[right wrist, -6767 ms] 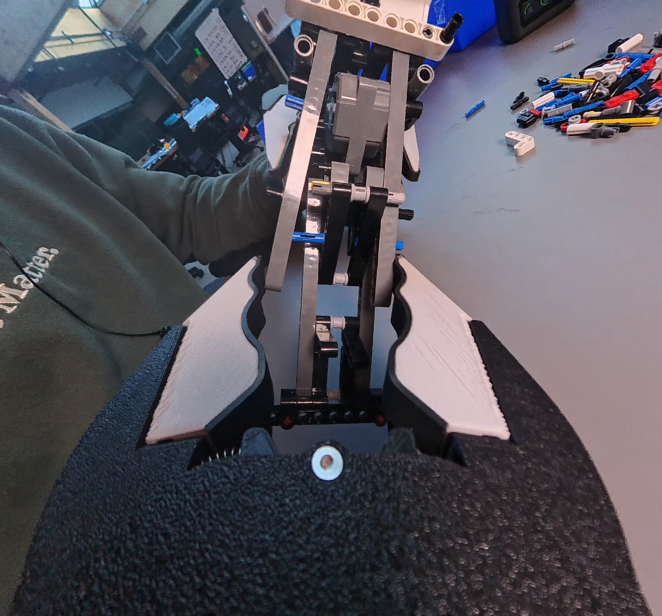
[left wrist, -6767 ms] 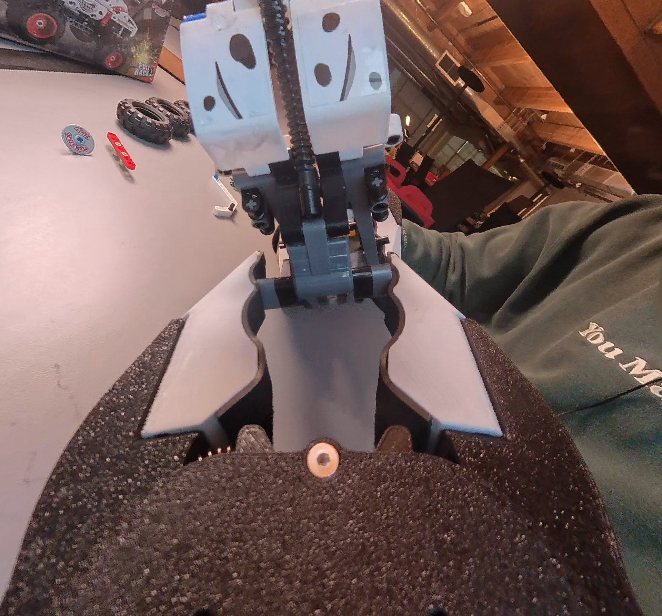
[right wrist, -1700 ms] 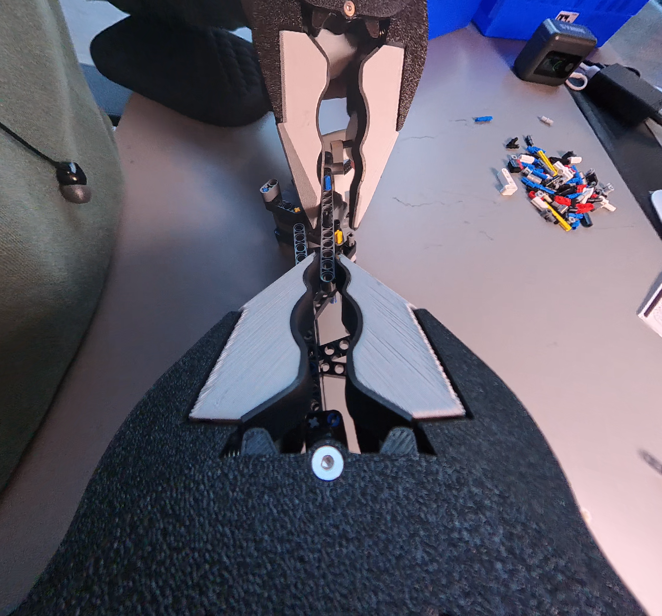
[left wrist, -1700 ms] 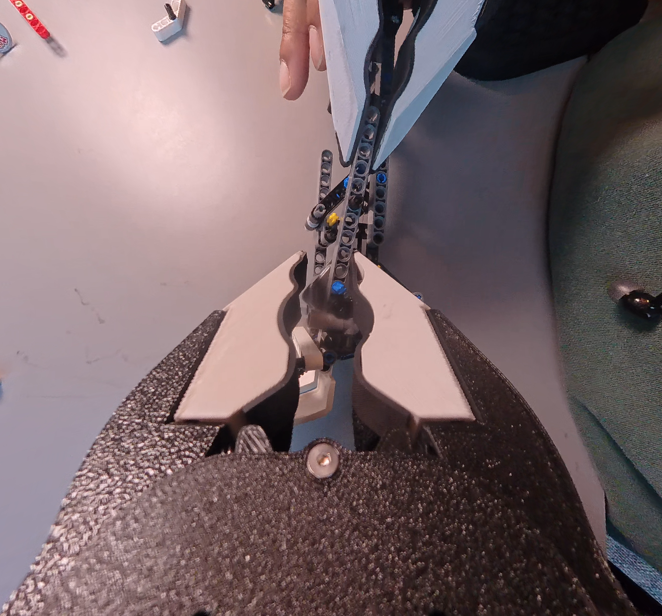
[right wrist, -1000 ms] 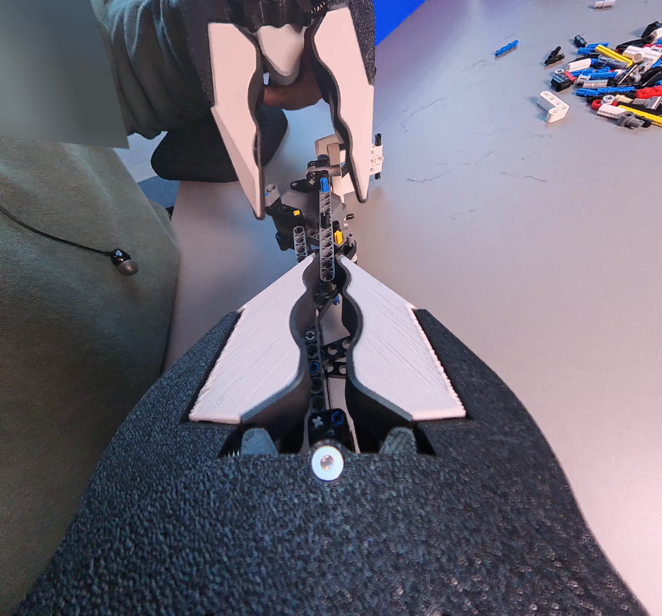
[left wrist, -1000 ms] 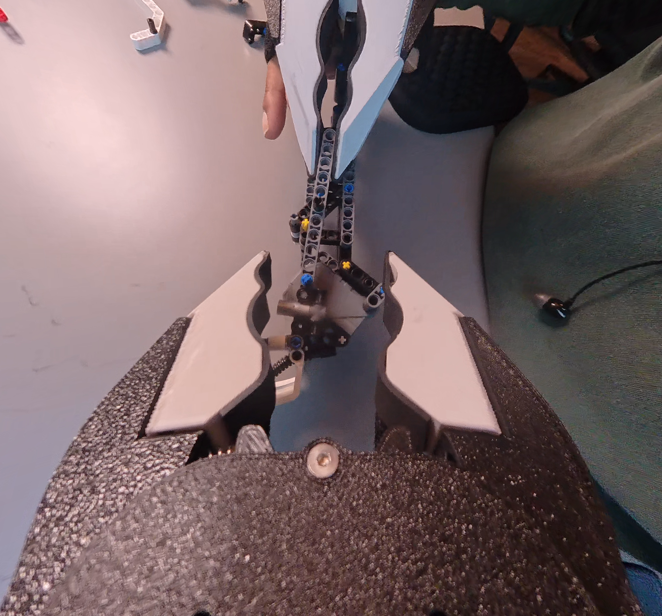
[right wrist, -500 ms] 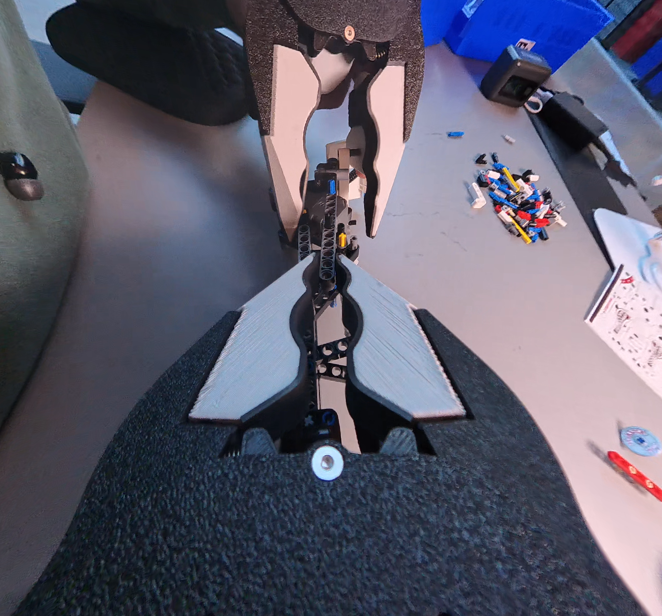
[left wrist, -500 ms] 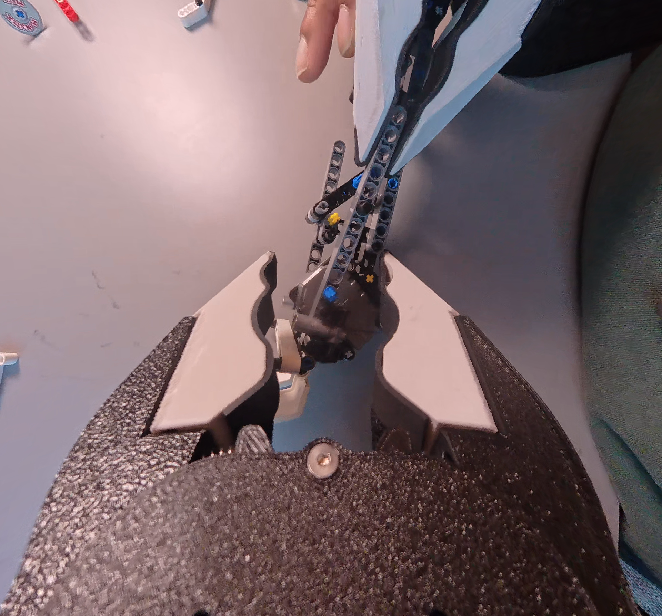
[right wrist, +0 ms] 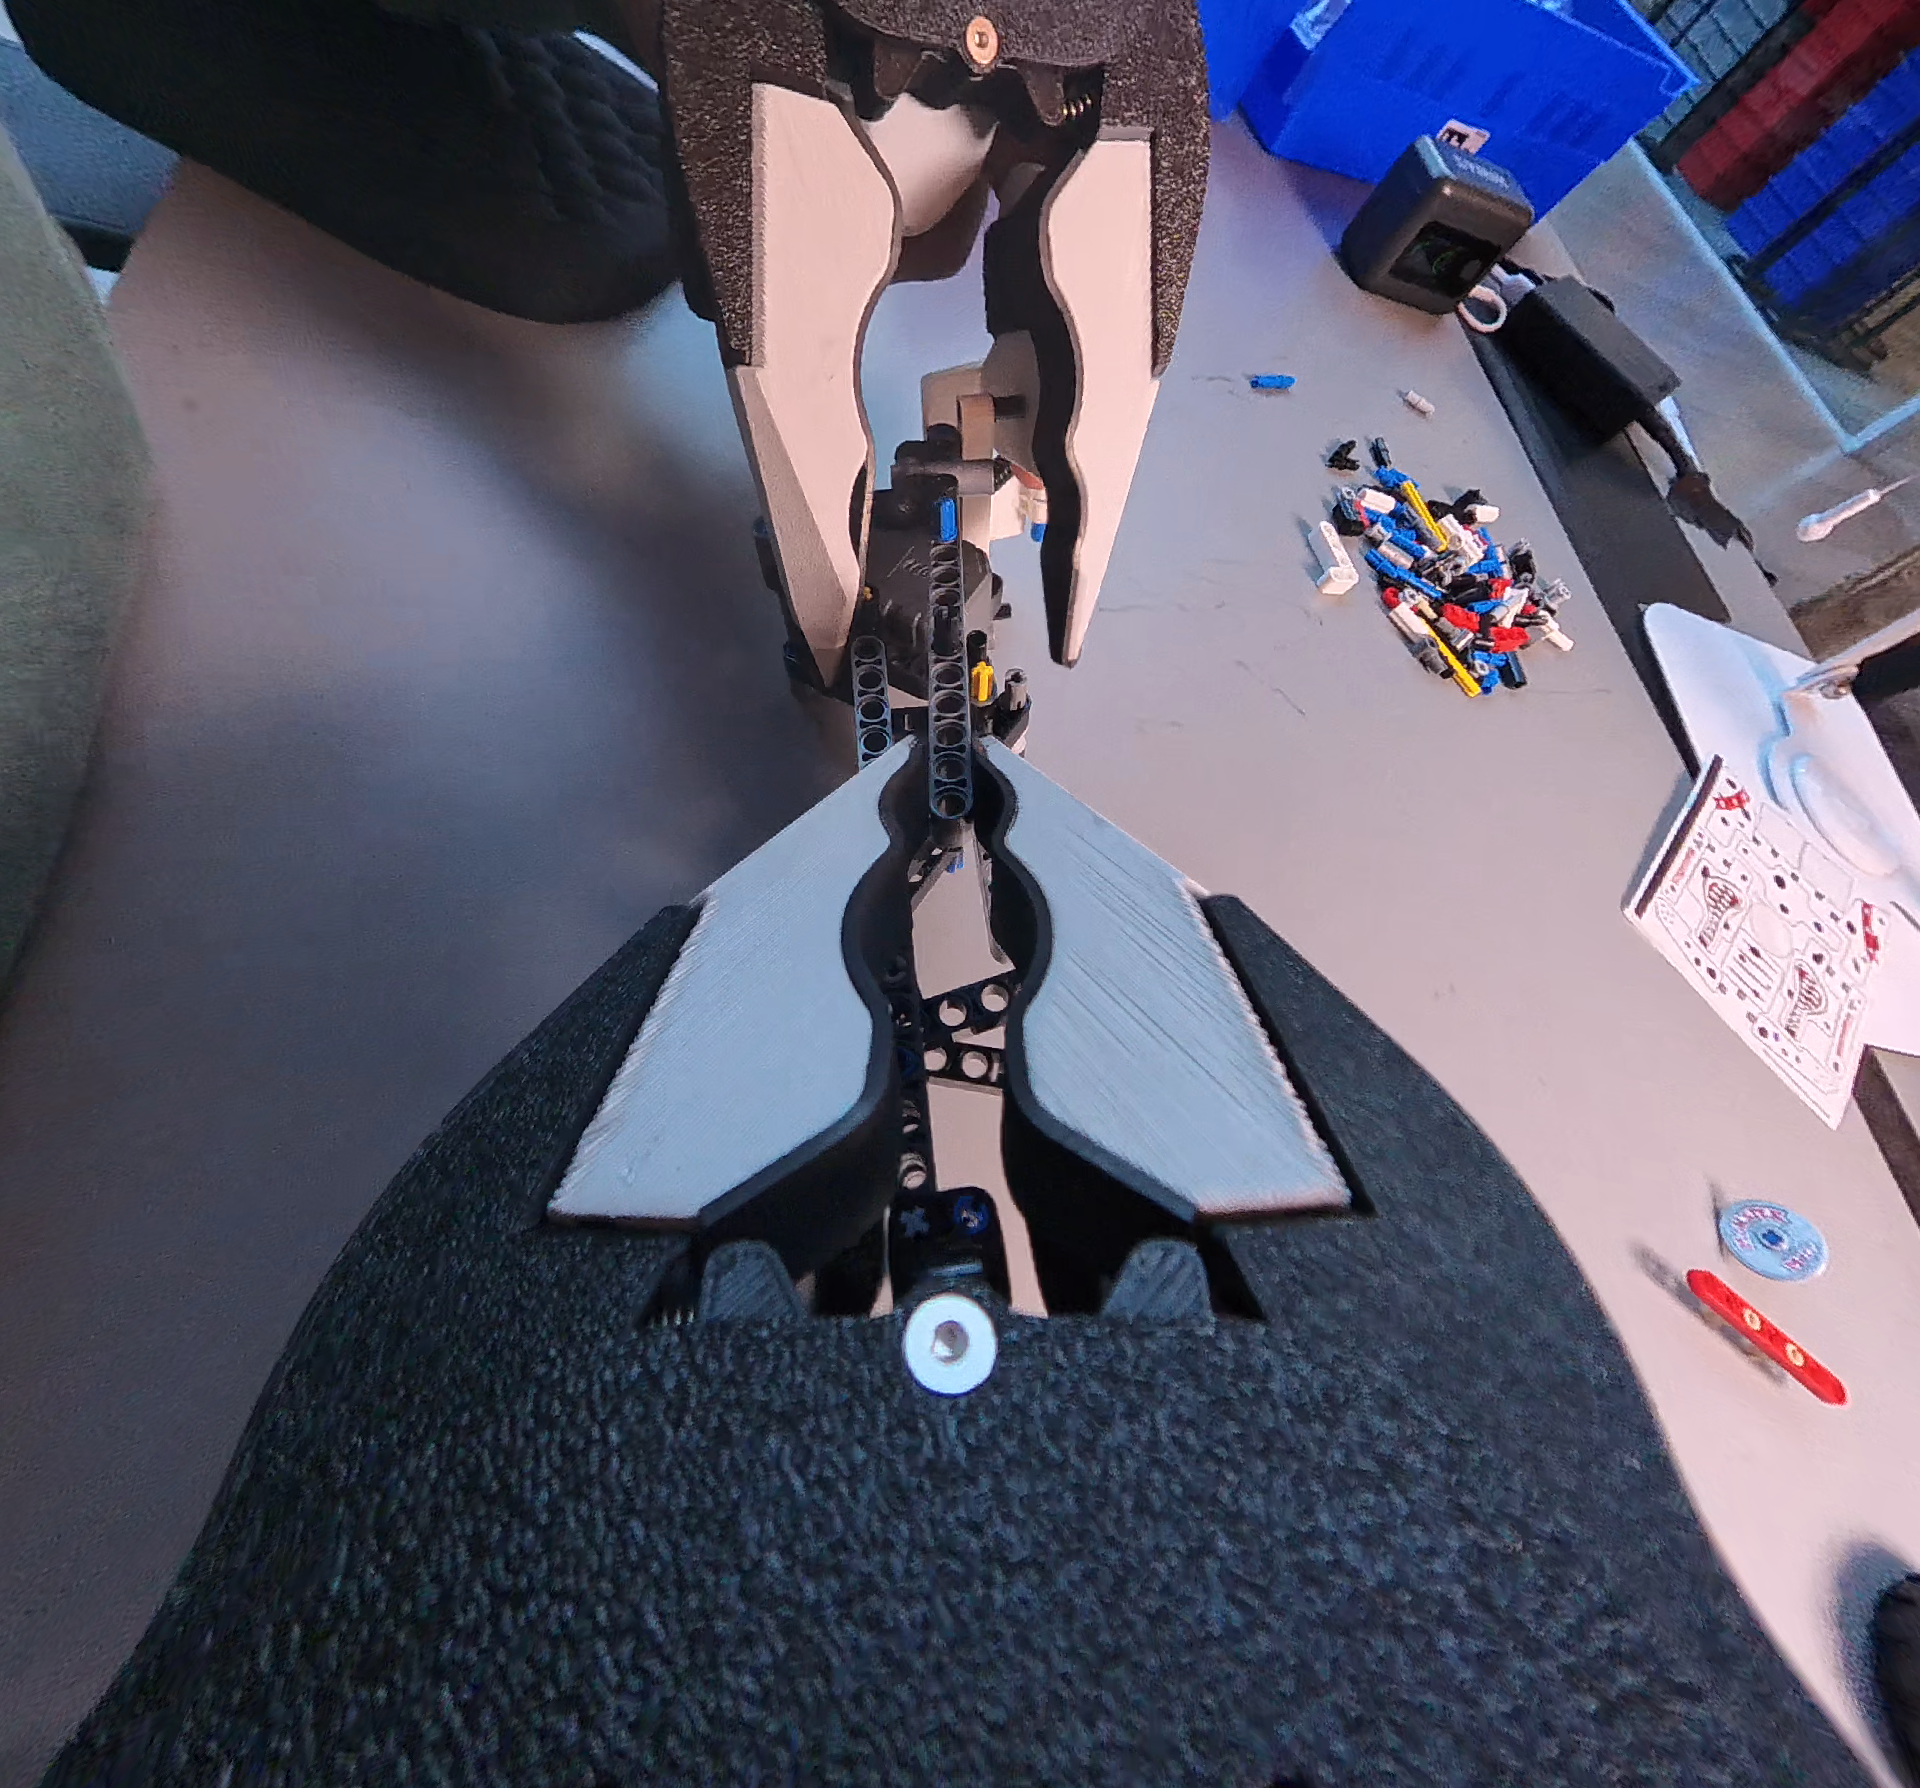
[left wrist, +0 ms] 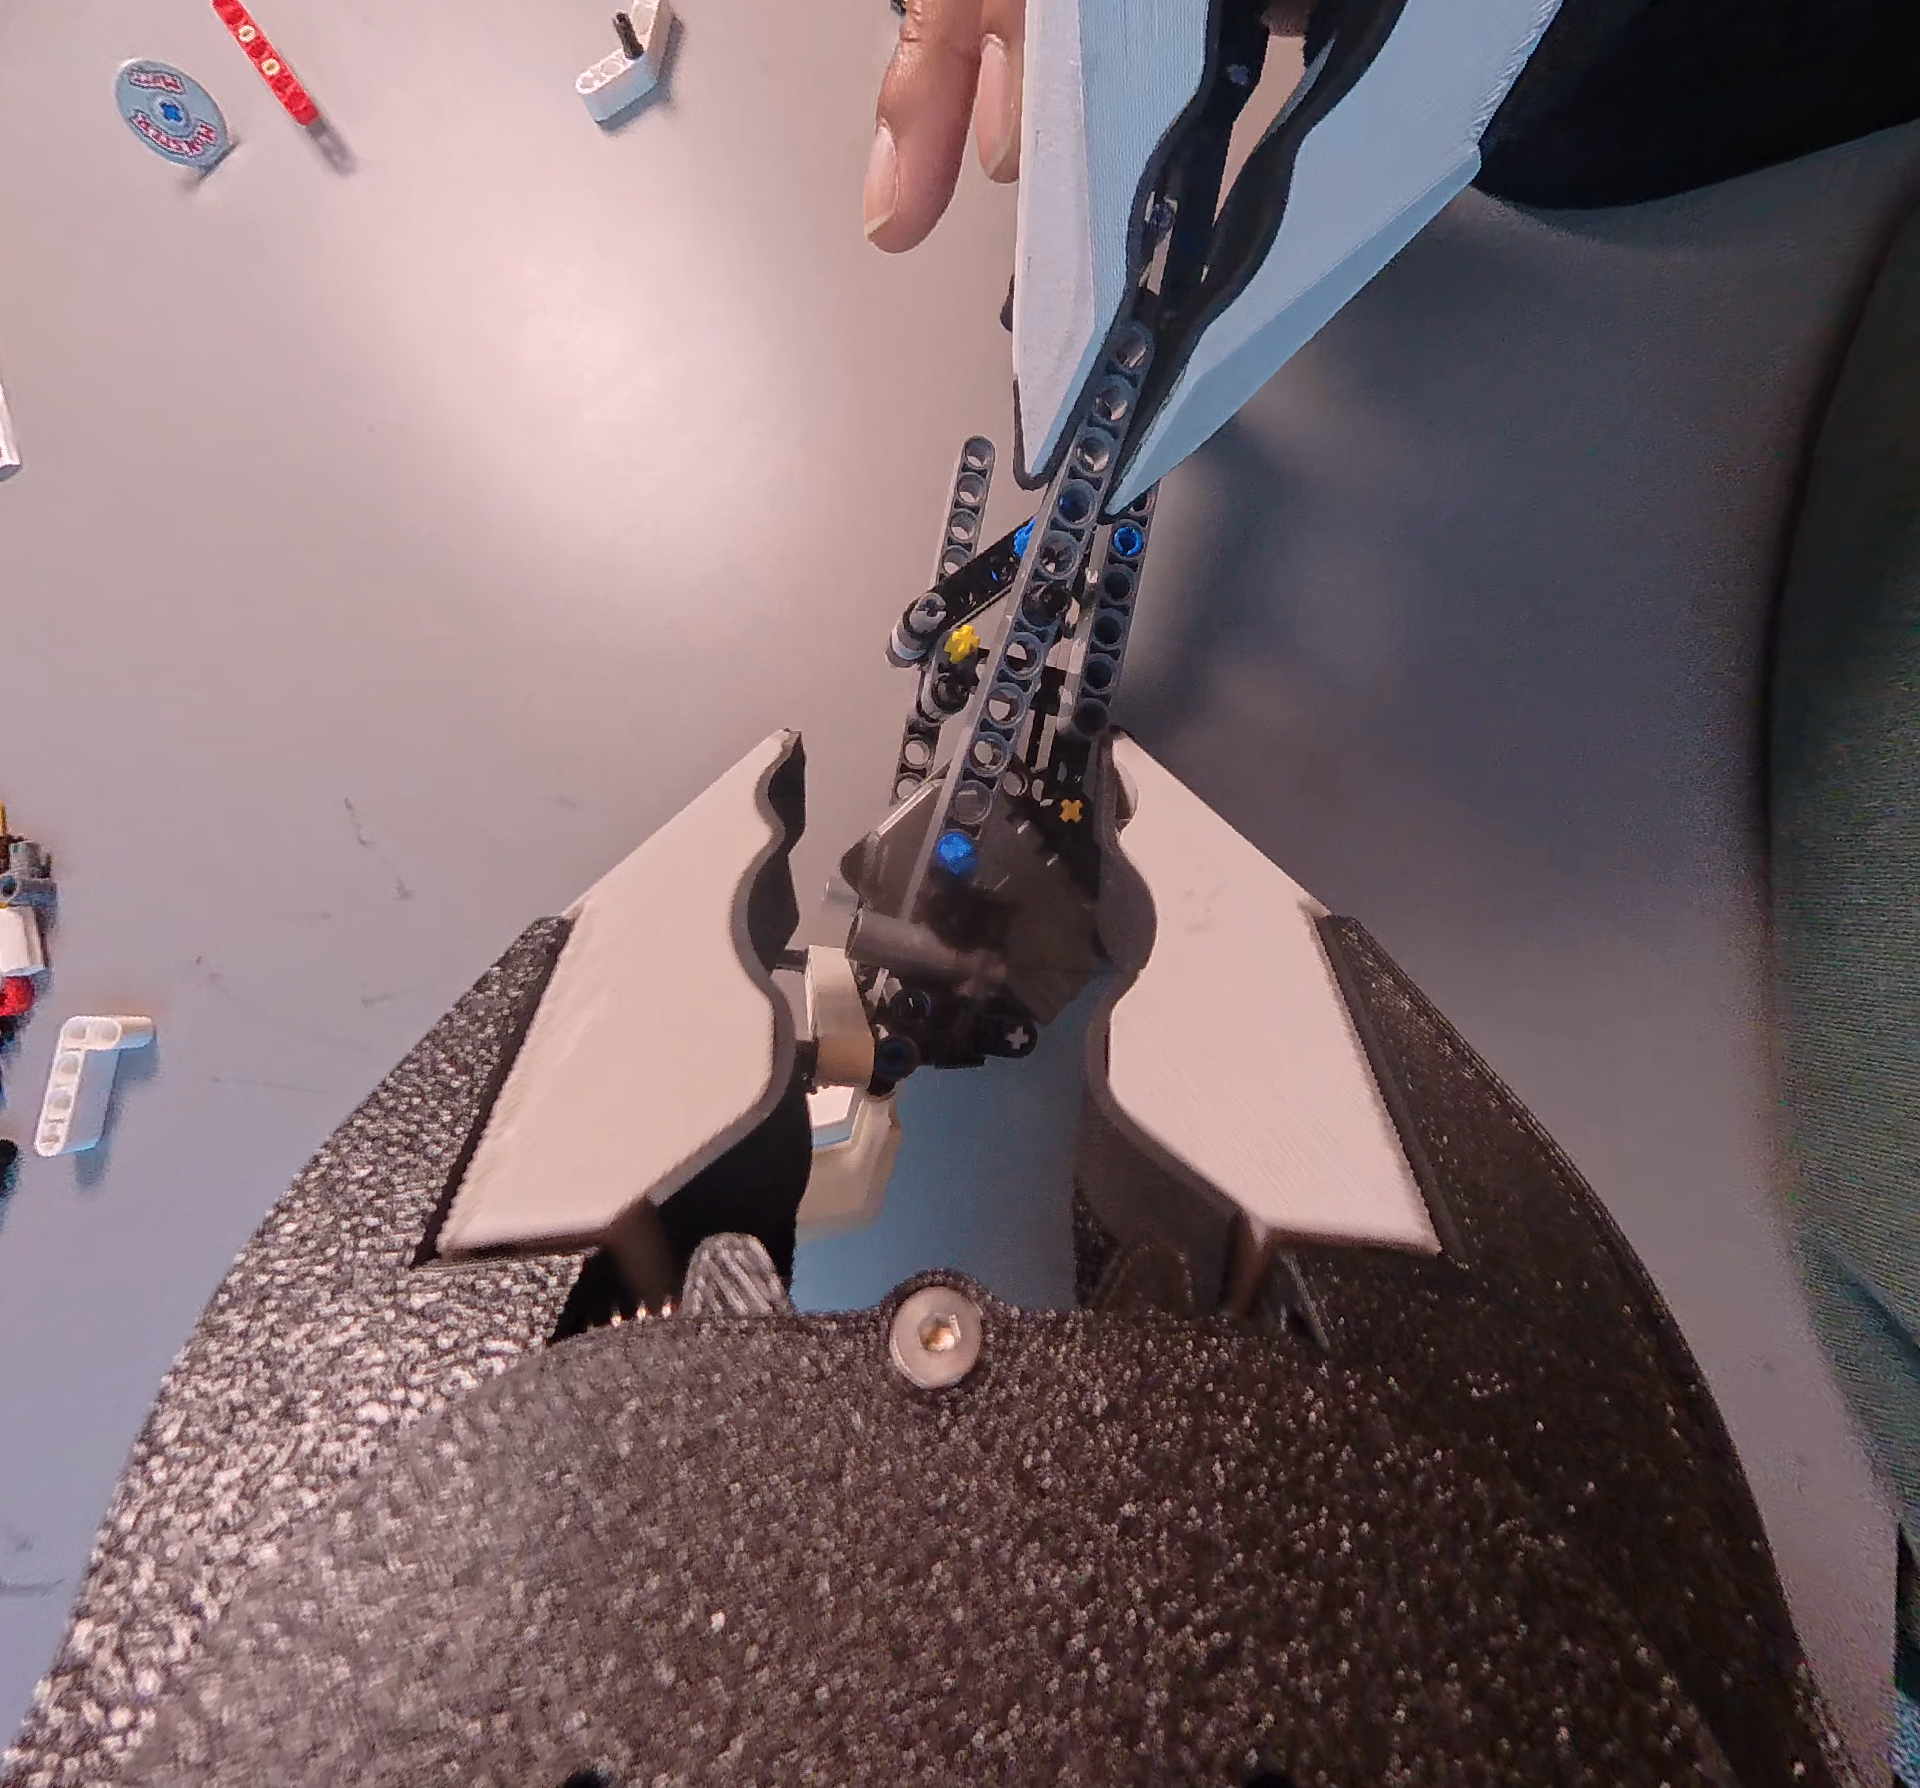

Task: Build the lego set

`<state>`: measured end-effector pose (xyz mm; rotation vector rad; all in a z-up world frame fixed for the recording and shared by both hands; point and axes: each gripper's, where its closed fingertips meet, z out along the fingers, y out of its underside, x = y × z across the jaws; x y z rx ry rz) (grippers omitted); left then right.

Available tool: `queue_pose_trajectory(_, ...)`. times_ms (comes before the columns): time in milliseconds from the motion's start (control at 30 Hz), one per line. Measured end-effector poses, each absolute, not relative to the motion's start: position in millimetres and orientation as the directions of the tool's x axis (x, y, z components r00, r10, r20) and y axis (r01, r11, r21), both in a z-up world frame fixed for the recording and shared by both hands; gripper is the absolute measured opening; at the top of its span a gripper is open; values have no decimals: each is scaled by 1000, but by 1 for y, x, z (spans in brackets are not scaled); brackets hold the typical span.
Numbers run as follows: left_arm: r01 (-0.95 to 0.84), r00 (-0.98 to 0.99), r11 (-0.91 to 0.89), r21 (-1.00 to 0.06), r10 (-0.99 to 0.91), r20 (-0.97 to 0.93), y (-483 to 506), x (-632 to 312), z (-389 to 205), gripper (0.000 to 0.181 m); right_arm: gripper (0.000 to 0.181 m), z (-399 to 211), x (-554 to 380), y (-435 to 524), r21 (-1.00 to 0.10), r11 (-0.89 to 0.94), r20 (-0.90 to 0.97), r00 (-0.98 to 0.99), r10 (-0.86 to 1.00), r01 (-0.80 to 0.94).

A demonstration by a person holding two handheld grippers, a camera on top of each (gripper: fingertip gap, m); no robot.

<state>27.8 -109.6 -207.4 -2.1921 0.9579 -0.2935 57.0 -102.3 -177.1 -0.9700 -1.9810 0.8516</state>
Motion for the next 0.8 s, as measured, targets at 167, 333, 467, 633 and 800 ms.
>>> queue_pose_trajectory(167, -561, 697, -454, -692, -710, -99, -97, 18, -207, 58, 8, -178, 48, -90, -814, 453, 304, -399, 865, 363)
queue_pose_trajectory(333, -553, 706, -427, -715, -697, -130, -85, 10, -205, 60, 8, -178, 40, -78, -836, 378, 232, -369, 900, 398)
queue_pose_trajectory(467, -567, 708, -386, -728, -680, -190, -78, 4, -202, 62, 9, -179, 37, -72, -833, 379, 240, -353, 904, 404)
queue_pose_trajectory(633, -549, 721, -386, -742, -667, -187, -74, -1, -200, 62, 9, -178, 33, -66, -840, 361, 232, -332, 914, 405)
queue_pose_trajectory(800, -395, 757, -349, -850, -647, -86, -76, -3, -174, 59, 13, -176, 32, -63, -867, 312, 196, -310, 930, 388)
